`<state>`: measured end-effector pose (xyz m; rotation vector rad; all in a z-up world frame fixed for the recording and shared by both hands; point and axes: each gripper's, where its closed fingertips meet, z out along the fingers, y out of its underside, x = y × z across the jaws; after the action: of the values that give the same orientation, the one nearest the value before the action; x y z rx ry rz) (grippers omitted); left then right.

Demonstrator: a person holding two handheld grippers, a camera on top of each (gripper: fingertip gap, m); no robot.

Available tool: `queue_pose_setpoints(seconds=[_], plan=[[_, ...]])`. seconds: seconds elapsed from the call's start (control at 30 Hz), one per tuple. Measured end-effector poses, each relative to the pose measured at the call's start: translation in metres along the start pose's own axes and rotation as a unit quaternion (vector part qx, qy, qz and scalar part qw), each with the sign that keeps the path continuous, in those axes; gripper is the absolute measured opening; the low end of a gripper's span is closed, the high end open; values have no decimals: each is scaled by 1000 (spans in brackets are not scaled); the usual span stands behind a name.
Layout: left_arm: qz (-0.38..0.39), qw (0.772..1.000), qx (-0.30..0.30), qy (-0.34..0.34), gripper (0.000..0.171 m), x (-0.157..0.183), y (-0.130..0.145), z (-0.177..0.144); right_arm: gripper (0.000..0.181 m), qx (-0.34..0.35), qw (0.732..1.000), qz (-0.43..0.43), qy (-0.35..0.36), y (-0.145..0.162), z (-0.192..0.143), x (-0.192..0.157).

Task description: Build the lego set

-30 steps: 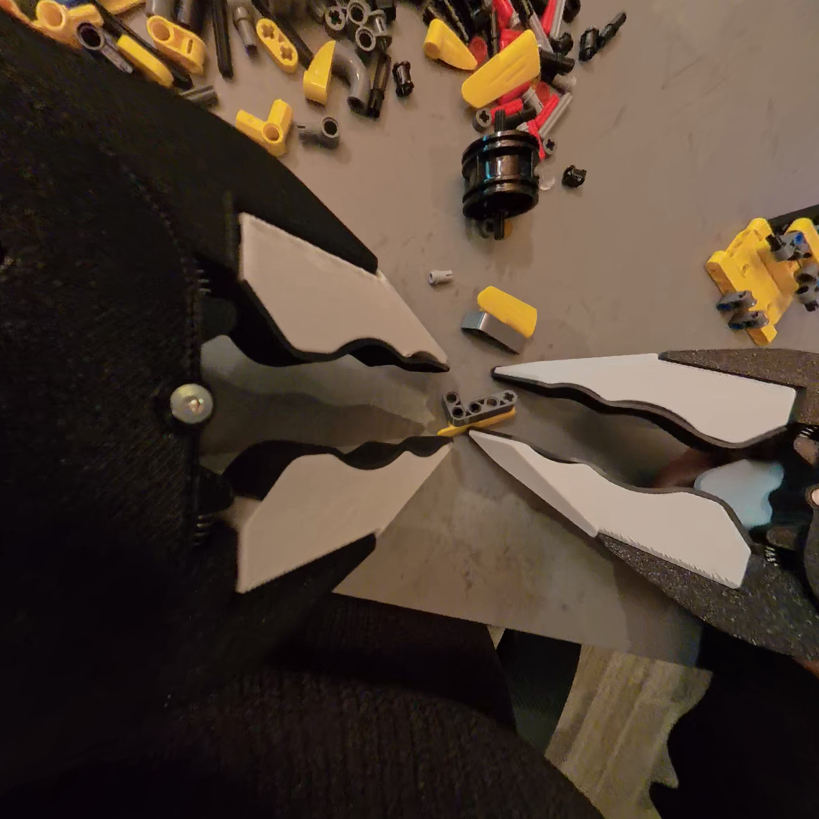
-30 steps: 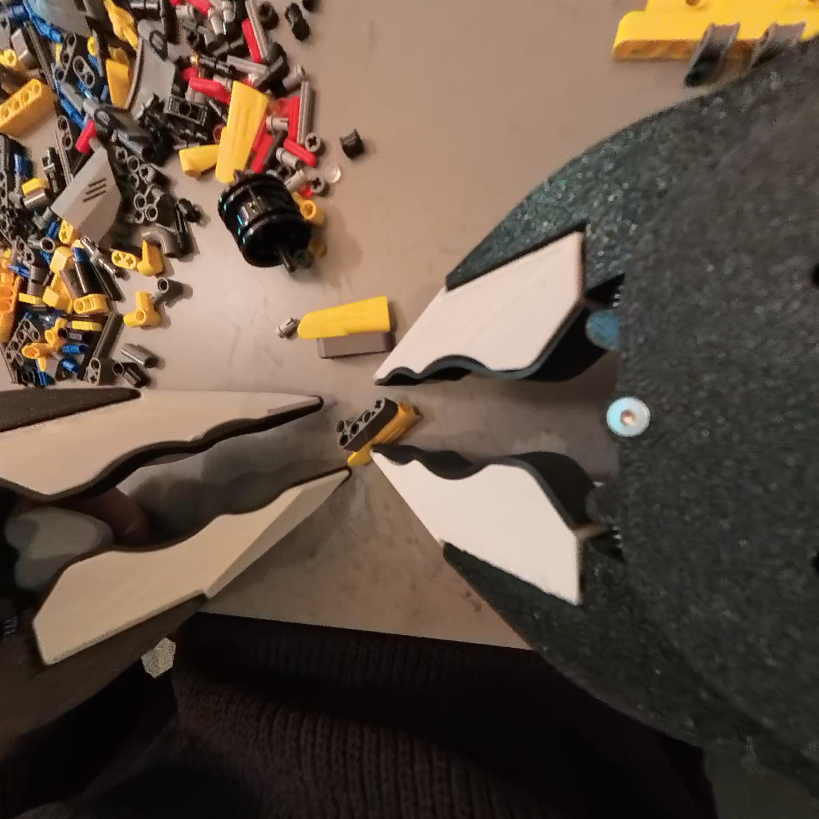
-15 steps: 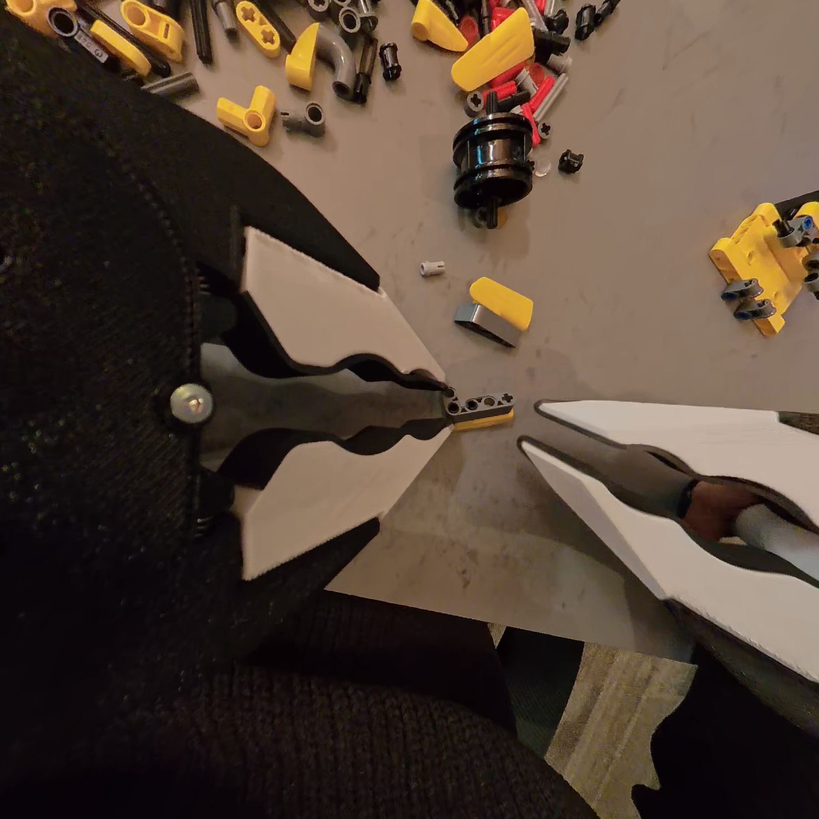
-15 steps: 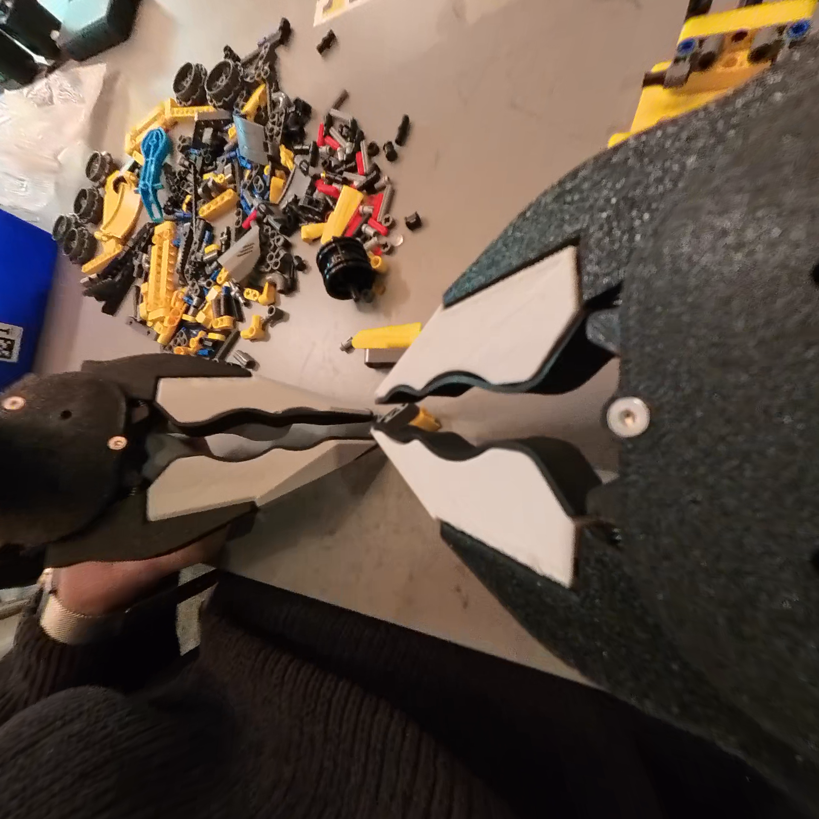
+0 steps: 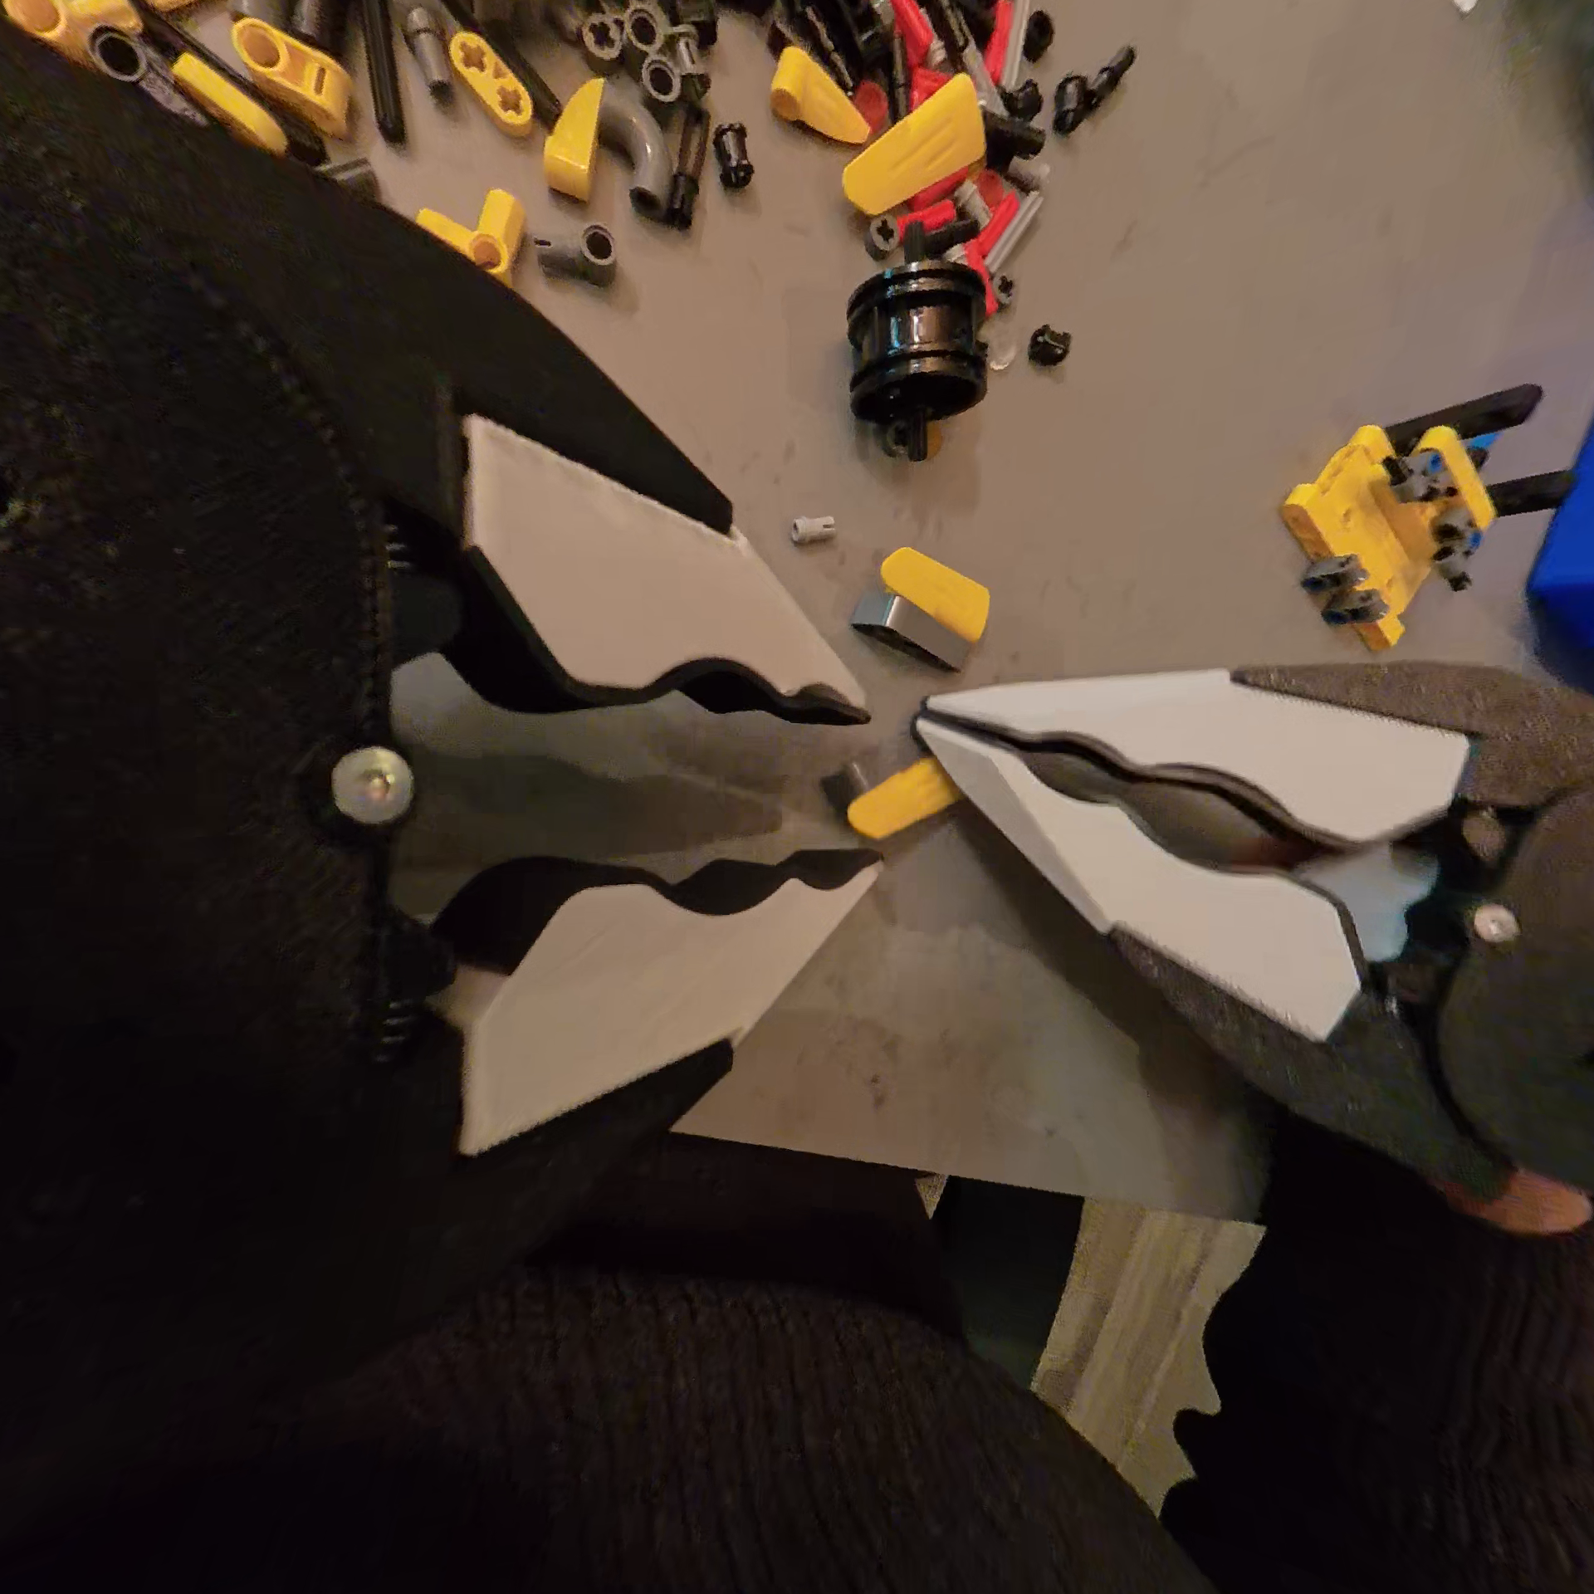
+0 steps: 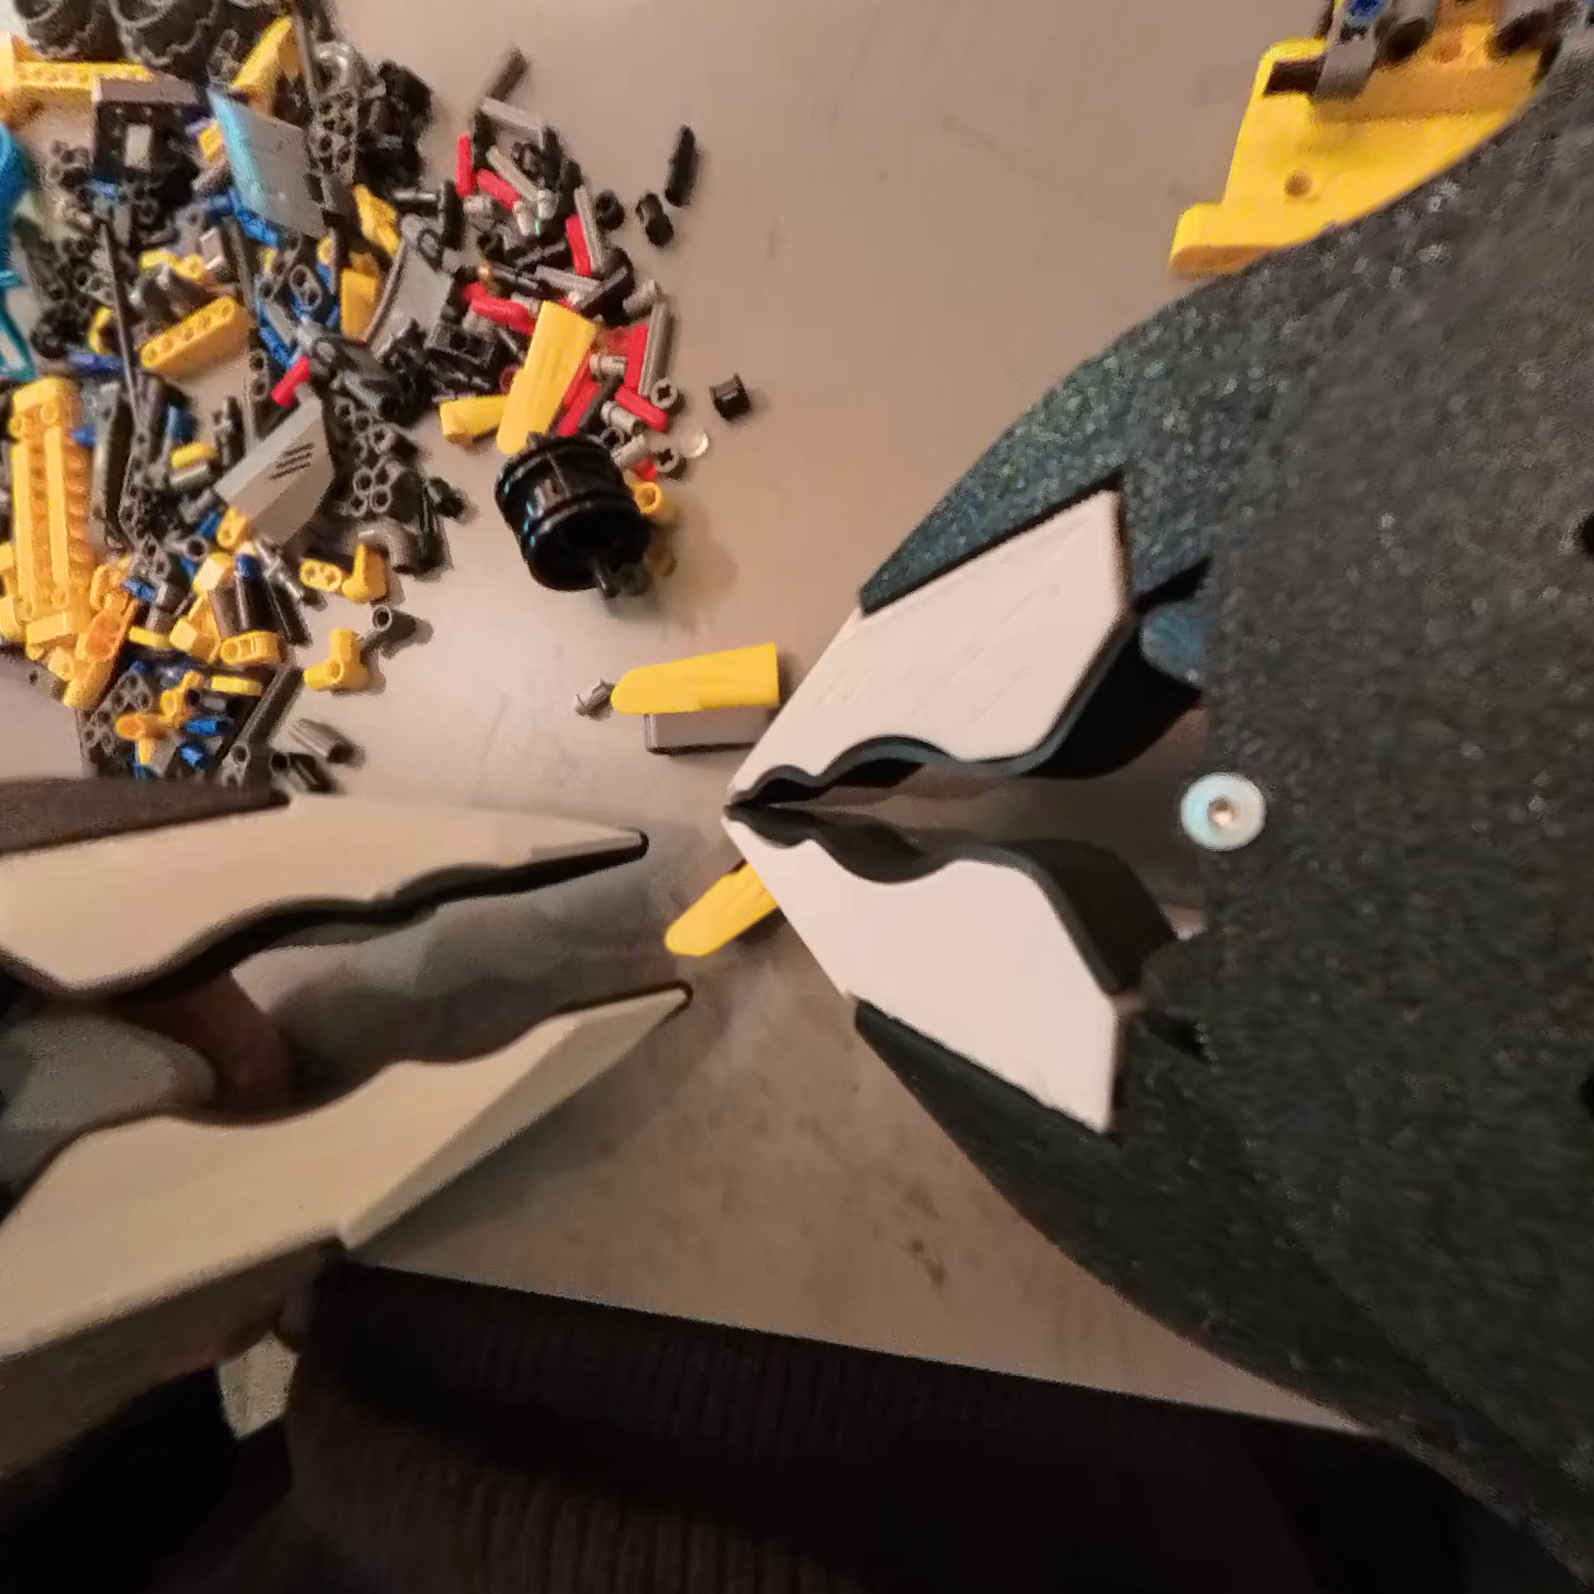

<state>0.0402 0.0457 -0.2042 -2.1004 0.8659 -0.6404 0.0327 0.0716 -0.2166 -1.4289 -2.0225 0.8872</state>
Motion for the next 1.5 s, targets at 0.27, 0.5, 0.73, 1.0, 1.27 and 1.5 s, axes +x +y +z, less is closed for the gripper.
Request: queue_pose_setpoints(seconds=[0.27,0.5,0.73,1.0,1.27,1.5], plan=[[20,1000,-15,-18,27,0,4,3,0,-9,1000,10,-3,4,-2,-5],[11,1000,-22,-14,25,0,7,2,14,-4,1000,18,-4,7,-11,-10],[10,1000,-25,-5,27,3,9,1,20,15,1000,25,-6,2,-21,-11],[20,999,-3,-42,30,-24,-6,-21,18,99,994,21,26,-28,-38,31],[70,992,18,-107,30,-85,-51,-32,16,146,987,59,43,-54,-37,73],[19,997,47,-52,28,-85,-45,-23,18,102,994,47,8,-29,-15,51]])
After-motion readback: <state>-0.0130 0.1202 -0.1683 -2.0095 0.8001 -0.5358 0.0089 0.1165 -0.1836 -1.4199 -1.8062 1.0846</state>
